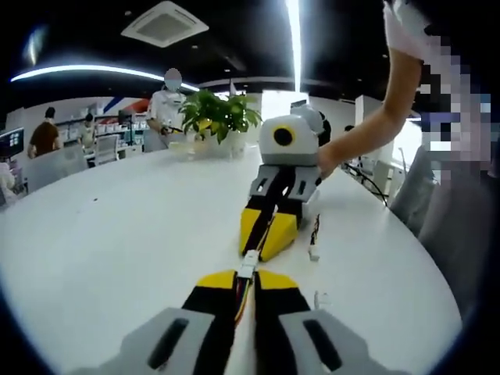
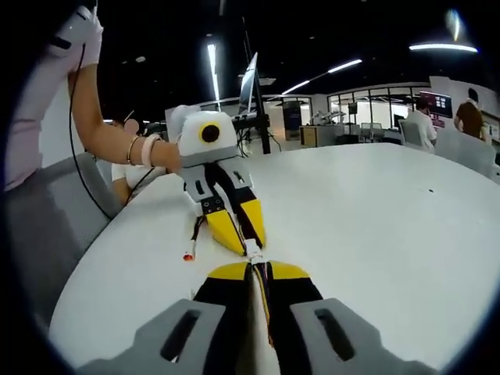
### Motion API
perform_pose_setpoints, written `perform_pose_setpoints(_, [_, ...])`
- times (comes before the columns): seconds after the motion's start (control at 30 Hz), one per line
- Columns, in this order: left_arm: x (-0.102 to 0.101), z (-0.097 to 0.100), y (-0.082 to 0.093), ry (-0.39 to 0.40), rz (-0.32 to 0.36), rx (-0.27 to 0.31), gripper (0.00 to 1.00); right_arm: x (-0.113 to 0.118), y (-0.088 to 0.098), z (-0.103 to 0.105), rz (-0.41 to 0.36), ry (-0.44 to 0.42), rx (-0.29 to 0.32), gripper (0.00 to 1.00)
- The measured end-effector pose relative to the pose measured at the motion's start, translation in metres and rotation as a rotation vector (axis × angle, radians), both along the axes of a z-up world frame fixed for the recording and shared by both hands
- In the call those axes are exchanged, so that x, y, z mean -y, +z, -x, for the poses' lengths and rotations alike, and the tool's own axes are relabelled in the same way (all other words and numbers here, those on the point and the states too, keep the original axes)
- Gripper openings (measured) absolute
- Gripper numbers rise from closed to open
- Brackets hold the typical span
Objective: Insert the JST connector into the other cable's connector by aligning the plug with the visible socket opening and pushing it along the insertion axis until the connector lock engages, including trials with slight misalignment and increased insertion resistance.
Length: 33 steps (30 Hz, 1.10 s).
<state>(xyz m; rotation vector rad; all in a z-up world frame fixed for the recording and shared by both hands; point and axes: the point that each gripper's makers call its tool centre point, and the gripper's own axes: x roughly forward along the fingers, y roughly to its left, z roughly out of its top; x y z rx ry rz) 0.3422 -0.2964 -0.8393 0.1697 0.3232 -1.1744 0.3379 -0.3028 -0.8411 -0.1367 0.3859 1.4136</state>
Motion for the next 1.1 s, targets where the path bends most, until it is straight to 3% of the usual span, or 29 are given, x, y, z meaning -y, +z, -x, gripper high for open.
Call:
perform_pose_setpoints(0.13, [-0.006,-0.001,0.001,0.043,0.028,-0.028,0.13,0.001,0.000,-0.001,-0.009,-0.019,-0.014,0.10])
perform_pose_setpoints(0.33, [-0.015,0.004,0.029,0.094,0.153,-0.027,0.13,0.009,0.014,-0.001,-0.047,-0.053,0.001,0.11])
perform_pose_setpoints(0.57, [-0.020,0.029,0.045,0.069,0.199,-0.039,0.12,0.024,0.031,0.014,-0.093,-0.063,-0.002,0.10])
perform_pose_setpoints(0.87, [-0.022,0.064,0.019,0.001,0.131,-0.119,0.13,0.039,0.014,0.049,-0.057,-0.020,-0.042,0.12])
perform_pose_setpoints(1.1, [-0.021,0.066,0.012,0.025,0.133,-0.123,0.12,0.038,0.005,0.057,-0.031,0.000,-0.042,0.13])
